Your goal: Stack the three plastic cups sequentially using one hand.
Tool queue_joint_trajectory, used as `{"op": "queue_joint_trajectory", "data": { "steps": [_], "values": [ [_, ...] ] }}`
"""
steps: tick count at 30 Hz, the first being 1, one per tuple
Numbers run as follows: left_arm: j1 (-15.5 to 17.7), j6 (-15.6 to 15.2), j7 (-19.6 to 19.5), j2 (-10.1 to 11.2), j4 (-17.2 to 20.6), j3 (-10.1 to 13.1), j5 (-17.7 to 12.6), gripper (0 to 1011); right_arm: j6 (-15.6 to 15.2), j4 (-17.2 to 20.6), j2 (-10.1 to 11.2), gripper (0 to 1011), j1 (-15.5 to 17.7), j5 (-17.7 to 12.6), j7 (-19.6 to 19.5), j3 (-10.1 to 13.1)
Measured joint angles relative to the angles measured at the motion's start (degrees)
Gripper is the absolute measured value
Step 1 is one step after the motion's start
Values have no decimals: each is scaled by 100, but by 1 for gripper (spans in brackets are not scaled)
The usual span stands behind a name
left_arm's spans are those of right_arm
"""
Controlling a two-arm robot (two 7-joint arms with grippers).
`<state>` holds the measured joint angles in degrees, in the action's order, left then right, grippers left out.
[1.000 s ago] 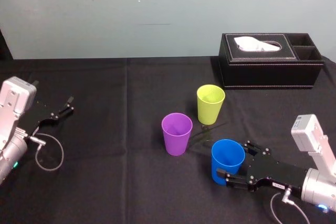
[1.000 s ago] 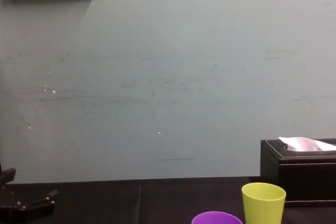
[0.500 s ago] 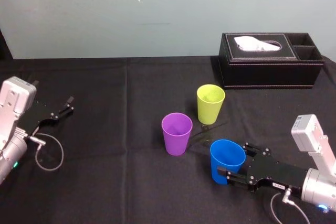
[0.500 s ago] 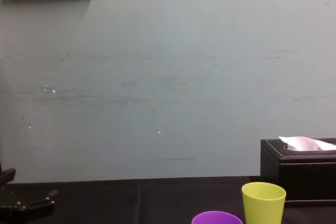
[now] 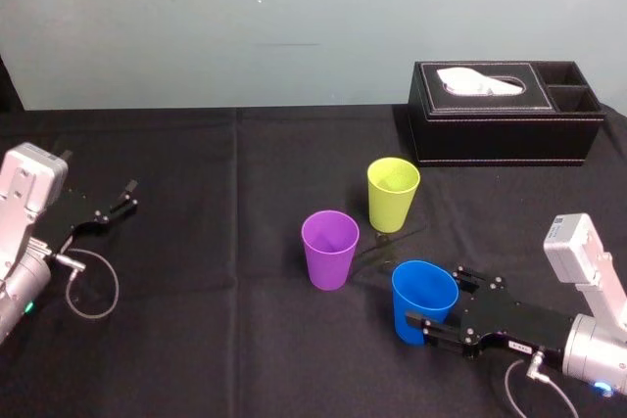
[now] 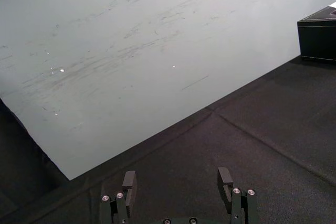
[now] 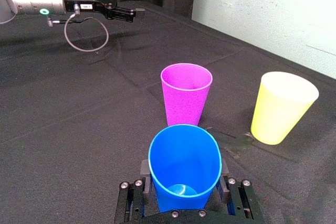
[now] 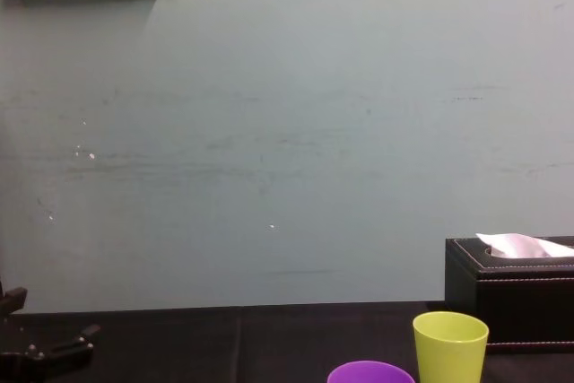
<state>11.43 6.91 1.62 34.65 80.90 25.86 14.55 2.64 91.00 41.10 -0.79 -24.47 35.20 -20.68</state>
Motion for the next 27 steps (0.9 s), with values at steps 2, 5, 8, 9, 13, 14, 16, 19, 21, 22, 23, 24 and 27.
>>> {"op": "queue_joint_trajectory", "data": {
  "steps": [2, 5, 8, 9, 13, 14, 16, 19, 21, 22, 23, 24, 27],
  "values": [
    [0, 0, 0, 0, 0, 0, 0, 1010, 0, 0, 0, 719, 0, 0, 0, 0],
    [0, 0, 0, 0, 0, 0, 0, 1010, -3, 3, 0, 719, 1, 2, -1, 0],
    [0, 0, 0, 0, 0, 0, 0, 1010, -60, 69, 8, 718, 34, 16, -59, 29],
    [0, 0, 0, 0, 0, 0, 0, 1010, -75, 92, 14, 719, 45, 19, -82, 42],
    [0, 0, 0, 0, 0, 0, 0, 1010, -178, 276, 61, 719, 122, 26, -215, 156],
    [0, 0, 0, 0, 0, 0, 0, 1010, -204, 318, 74, 719, 137, 27, -243, 187],
    [0, 0, 0, 0, 0, 0, 0, 1010, -244, 387, 90, 719, 154, 27, -281, 229],
    [0, 0, 0, 0, 0, 0, 0, 1010, -347, 517, 122, 719, 161, 2, -346, 328],
    [0, 0, 0, 0, 0, 0, 0, 1010, -442, 621, 142, 718, 126, -59, -364, 418],
    [0, 0, 0, 0, 0, 0, 0, 1010, -442, 621, 142, 719, 126, -59, -364, 418],
    [0, 0, 0, 0, 0, 0, 0, 1010, -482, 666, 150, 718, 94, -94, -367, 460],
    [0, 0, 0, 0, 0, 0, 0, 1010, -505, 690, 153, 718, 74, -116, -373, 481],
    [0, 0, 0, 0, 0, 0, 0, 1010, -577, 767, 156, 719, -9, -178, -396, 548]
  ]
}}
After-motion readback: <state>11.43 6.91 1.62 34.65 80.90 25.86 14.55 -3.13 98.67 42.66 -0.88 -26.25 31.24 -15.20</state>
